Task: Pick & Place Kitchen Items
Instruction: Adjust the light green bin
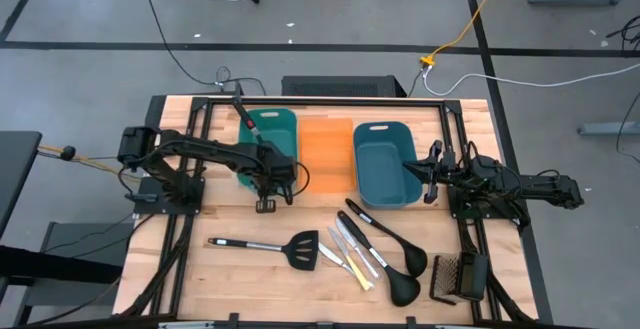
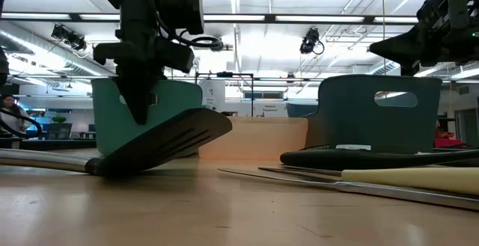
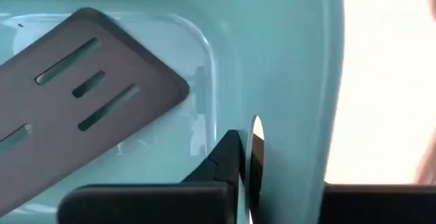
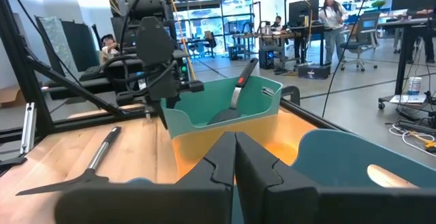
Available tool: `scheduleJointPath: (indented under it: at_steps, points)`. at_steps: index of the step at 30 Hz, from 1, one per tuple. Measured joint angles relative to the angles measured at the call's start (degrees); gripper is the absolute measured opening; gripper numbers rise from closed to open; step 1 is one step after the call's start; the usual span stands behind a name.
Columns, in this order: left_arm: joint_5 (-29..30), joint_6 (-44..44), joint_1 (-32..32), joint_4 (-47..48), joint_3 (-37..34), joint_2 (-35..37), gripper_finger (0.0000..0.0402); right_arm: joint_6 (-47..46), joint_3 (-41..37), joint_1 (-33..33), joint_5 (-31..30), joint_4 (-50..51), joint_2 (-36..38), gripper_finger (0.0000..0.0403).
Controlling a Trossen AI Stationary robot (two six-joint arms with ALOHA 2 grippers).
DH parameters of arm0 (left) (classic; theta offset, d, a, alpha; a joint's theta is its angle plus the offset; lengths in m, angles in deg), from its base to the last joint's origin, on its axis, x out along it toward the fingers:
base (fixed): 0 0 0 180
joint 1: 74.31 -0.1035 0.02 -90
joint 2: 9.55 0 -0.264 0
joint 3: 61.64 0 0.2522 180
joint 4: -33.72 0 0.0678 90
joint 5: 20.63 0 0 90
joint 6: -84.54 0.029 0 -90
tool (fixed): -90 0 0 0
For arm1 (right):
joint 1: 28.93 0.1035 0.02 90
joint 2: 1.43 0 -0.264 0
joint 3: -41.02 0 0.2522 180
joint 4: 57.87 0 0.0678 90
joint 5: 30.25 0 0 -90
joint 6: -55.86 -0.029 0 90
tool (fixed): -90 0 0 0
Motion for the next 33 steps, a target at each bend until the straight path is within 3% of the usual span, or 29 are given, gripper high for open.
scheduleJointPath:
  at_steps: [15,22,26,33]
  points:
    - [-3.0,3.1,-7.4,-0.4,-3.5,0.7,0.0018,0.0,0.0,0.0,0.0,0.0,0.0,0.0011]
    - [-2.5,5.7,-7.8,-0.2,-3.6,1.4,0.0023,0.0,0.0,0.0,0.0,0.0,0.0,0.0011]
    - [-1.2,5.9,-7.4,1.1,-2.3,3.4,0.0048,0.0,0.0,0.0,0.0,0.0,0.0,0.0011]
    - [-1.3,5.8,-5.8,3.8,1.3,8.4,0.0129,0.0,0.0,0.0,0.0,0.0,0.0,0.0011]
